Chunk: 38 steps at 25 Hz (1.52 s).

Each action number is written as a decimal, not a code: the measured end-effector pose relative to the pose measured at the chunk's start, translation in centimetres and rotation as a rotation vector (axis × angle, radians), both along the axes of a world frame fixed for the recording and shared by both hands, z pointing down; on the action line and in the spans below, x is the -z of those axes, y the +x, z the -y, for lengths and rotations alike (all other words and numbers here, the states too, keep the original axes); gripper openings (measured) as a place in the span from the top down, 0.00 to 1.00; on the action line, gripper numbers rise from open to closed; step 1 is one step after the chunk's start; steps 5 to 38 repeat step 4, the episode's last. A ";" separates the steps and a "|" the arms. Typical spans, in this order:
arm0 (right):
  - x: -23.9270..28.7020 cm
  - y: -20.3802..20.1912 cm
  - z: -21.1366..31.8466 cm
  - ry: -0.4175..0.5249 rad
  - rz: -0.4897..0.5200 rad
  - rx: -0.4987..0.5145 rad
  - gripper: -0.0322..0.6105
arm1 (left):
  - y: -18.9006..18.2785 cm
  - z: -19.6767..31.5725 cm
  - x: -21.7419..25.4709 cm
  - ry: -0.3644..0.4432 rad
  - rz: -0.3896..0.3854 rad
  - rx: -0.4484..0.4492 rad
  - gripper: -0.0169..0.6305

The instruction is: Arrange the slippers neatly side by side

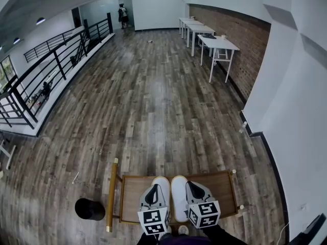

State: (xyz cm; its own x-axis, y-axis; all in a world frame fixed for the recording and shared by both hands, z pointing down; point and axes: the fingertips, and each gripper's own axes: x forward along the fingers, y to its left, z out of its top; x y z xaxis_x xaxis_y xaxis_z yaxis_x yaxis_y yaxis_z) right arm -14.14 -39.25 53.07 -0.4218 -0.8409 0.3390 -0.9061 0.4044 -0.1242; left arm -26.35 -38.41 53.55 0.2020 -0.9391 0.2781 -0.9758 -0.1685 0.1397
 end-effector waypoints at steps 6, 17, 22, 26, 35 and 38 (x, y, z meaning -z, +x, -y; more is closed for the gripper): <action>0.1 -0.3 0.2 -0.002 -0.005 0.000 0.95 | -0.3 0.2 0.1 0.000 -0.001 -0.002 0.99; 0.1 -0.3 0.2 -0.002 -0.005 0.000 0.95 | -0.3 0.2 0.1 0.000 -0.001 -0.002 0.99; 0.1 -0.3 0.2 -0.002 -0.005 0.000 0.95 | -0.3 0.2 0.1 0.000 -0.001 -0.002 0.99; 0.1 -0.3 0.2 -0.002 -0.005 0.000 0.95 | -0.3 0.2 0.1 0.000 -0.001 -0.002 0.99; 0.1 -0.3 0.2 -0.002 -0.005 0.000 0.95 | -0.3 0.2 0.1 0.000 -0.001 -0.002 0.99; 0.1 -0.3 0.2 -0.002 -0.005 0.000 0.95 | -0.3 0.2 0.1 0.000 -0.001 -0.002 0.99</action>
